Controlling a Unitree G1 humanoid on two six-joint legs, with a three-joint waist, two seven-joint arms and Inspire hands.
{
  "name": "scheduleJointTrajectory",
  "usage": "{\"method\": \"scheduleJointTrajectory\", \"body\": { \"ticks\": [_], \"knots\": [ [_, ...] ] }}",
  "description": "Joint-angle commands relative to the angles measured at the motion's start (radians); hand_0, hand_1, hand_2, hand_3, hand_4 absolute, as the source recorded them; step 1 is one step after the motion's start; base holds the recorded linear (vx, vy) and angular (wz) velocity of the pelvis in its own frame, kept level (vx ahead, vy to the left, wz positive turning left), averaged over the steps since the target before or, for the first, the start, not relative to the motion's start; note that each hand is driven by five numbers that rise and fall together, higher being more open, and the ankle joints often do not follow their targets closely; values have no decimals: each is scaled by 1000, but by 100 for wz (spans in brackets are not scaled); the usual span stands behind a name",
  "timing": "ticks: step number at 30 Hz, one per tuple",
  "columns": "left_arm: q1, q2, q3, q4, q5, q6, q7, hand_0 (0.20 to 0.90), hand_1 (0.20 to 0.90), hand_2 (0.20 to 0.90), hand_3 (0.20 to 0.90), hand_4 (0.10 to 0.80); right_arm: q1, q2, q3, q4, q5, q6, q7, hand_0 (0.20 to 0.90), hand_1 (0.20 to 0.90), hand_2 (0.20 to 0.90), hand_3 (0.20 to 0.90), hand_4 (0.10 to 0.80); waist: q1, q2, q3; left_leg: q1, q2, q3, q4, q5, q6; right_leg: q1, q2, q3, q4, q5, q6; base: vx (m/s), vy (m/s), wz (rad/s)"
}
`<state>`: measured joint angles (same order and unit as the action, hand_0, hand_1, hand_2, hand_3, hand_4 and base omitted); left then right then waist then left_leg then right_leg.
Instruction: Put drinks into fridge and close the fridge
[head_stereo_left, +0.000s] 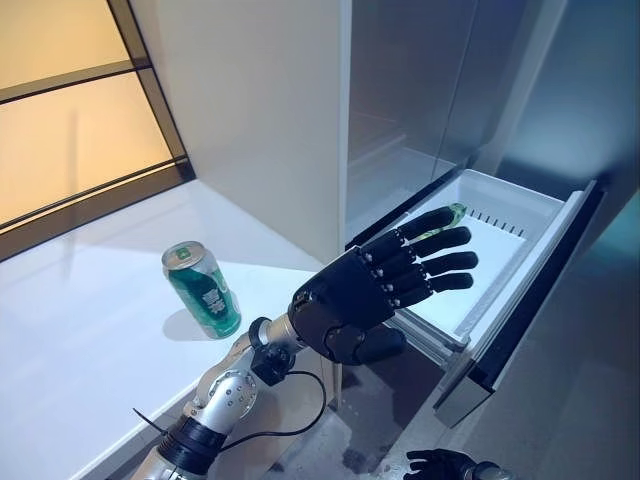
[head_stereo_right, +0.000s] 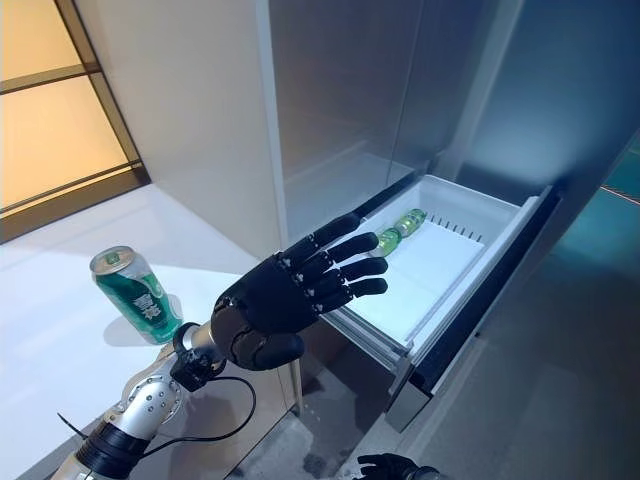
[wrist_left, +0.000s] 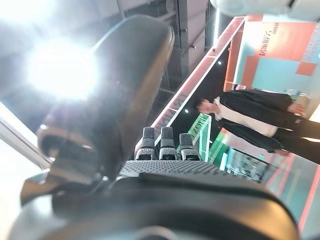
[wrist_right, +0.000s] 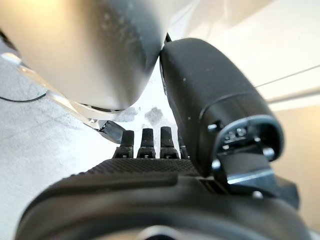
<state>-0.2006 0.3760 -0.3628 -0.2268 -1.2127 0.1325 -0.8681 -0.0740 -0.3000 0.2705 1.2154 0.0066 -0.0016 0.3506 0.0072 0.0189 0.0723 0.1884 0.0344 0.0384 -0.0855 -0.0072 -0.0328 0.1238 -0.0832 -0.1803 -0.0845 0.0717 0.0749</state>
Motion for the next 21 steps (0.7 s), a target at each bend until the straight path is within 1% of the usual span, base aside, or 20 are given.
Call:
{"method": "scheduleJointTrajectory", "body": {
  "ticks": [1, 4, 5, 8, 11, 12, 14, 16, 17, 18, 20, 21],
  "knots": [
    [-111, -17, 94, -123, -137, -76, 13, 900, 900, 900, 900, 800, -3, 11, 72, 46, -45, -35, 8, 900, 900, 900, 900, 800, 23, -9, 7, -34, -64, -49, 13, -60, 56, 6, 70, 48, 103, -166, -28, -48, -80, 34],
    [-108, 5, 116, -177, -168, -129, 44, 900, 900, 900, 900, 800, -1, 11, 95, 38, -52, -54, -7, 900, 900, 900, 900, 800, 43, -6, 14, -43, -63, -73, 16, -52, 46, 14, 73, 23, 99, -172, -37, -58, -88, 32],
    [-108, 7, 117, -179, -171, -132, 45, 900, 900, 900, 900, 800, -1, 11, 96, 38, -54, -55, -6, 900, 900, 900, 900, 800, 43, -6, 15, -44, -63, -74, 16, -51, 45, 15, 73, 21, 99, -172, -37, -57, -87, 33],
    [-95, 14, 141, -224, -200, -158, 67, 900, 900, 900, 900, 800, -4, 8, 119, 30, -62, -70, -20, 900, 900, 900, 900, 800, 67, -1, 25, -58, -59, -95, 22, -40, 29, 21, 76, -6, 95, -177, -47, -67, -87, 34],
    [-83, 18, 163, -251, -170, -227, 117, 900, 900, 900, 900, 800, -9, 5, 132, 22, -77, -78, -33, 900, 900, 900, 900, 800, 86, 2, 33, -78, -54, -110, 31, -28, 14, 23, 79, -28, 90, -181, -54, -64, -70, 32],
    [-81, 20, 173, -254, -148, -262, 145, 900, 900, 900, 900, 800, -11, 5, 136, 21, -82, -82, -37, 900, 900, 900, 900, 800, 92, 3, 35, -86, -53, -115, 36, -25, 9, 23, 79, -34, 90, -183, -56, -80, -68, 39],
    [-76, 30, 207, -256, -67, -357, 221, 900, 900, 900, 900, 800, -16, 2, 141, 19, -79, -84, -45, 900, 900, 900, 900, 800, 106, 5, 40, -104, -51, -130, 47, -19, -2, 21, 79, -49, 93, -189, -62, -67, -50, 31],
    [-68, 46, 254, -240, 44, -454, 322, 900, 900, 900, 900, 800, -15, 2, 145, 15, -81, -83, -52, 900, 900, 900, 900, 800, 123, 5, 42, -123, -50, -143, 58, -14, -12, 17, 78, -61, 96, -193, -67, -45, -34, 39],
    [-65, 56, 278, -232, 91, -485, 355, 900, 900, 900, 900, 800, -14, 2, 144, 16, -82, -82, -54, 900, 900, 900, 900, 800, 130, 5, 42, -128, -50, -149, 62, -13, -15, 16, 78, -66, 96, -195, -69, -26, -27, 47],
    [-61, 65, 308, -225, 114, -497, 385, 900, 900, 900, 900, 800, -13, 3, 143, 19, -84, -83, -57, 900, 900, 900, 900, 800, 138, 5, 42, -135, -51, -157, 65, -11, -18, 15, 78, -71, 97, -198, -70, -21, -28, 41],
    [-49, 87, 381, -201, 206, -533, 470, 900, 900, 900, 900, 800, -10, 4, 143, 31, -88, -88, -63, 900, 900, 900, 900, 800, 155, 3, 40, -146, -51, -171, 70, -8, -25, 12, 78, -80, 98, -203, -74, -17, -32, 28],
    [-44, 94, 409, -195, 198, -516, 471, 900, 900, 900, 900, 800, -9, 6, 142, 39, -89, -90, -65, 900, 900, 900, 900, 800, 163, 2, 38, -150, -51, -177, 69, -6, -27, 12, 78, -84, 98, -205, -75, -9, -27, 31]
  ]
}}
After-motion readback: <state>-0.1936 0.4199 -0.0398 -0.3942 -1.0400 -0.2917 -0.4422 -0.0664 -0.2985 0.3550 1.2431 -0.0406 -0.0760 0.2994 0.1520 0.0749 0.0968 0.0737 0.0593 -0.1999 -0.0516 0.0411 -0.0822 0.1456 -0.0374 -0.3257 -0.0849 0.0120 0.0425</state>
